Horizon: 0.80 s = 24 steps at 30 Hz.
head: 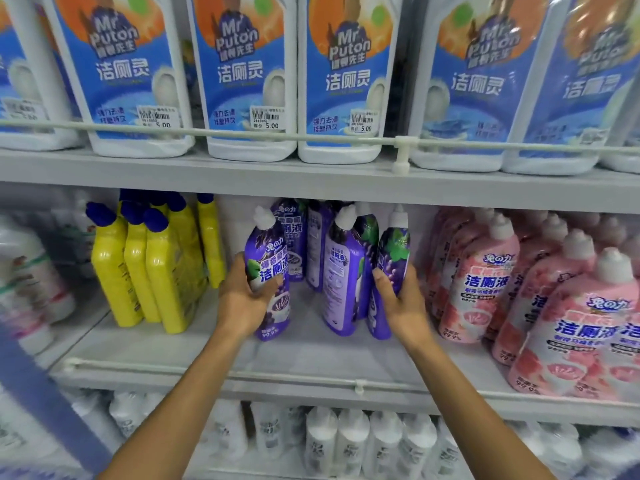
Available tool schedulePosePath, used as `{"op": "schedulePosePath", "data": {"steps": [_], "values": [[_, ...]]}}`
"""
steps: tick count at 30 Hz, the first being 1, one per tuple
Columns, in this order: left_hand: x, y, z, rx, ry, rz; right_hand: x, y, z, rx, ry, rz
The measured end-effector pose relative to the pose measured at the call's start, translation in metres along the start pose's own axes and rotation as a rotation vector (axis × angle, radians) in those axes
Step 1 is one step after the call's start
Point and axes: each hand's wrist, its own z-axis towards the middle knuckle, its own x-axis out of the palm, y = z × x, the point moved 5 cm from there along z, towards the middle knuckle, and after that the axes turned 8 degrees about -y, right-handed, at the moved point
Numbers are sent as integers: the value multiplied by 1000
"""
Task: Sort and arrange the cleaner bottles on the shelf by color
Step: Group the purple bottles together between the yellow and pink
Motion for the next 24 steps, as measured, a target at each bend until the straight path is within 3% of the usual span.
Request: {"op": "schedulePosePath", "data": {"steps": [8, 15, 17, 20, 22, 24], "values": [[-40, 9, 29, 18, -208, 188, 2, -10, 1, 4, -6, -33], [-33, 4, 33, -45, -233, 198, 1, -12, 2, -12, 2, -52], [-34, -9, 20, 100, -309, 185, 0, -12, 2, -7, 6, -57], [-26, -45, -11, 459, -461, 273, 1, -14, 2, -11, -1, -60], [-4, -64, -27, 514, -343, 215, 2, -16, 3, -15, -10, -68], [28, -69, -30, 347, -72, 96, 2, -16, 3, -19, -16, -69]]}}
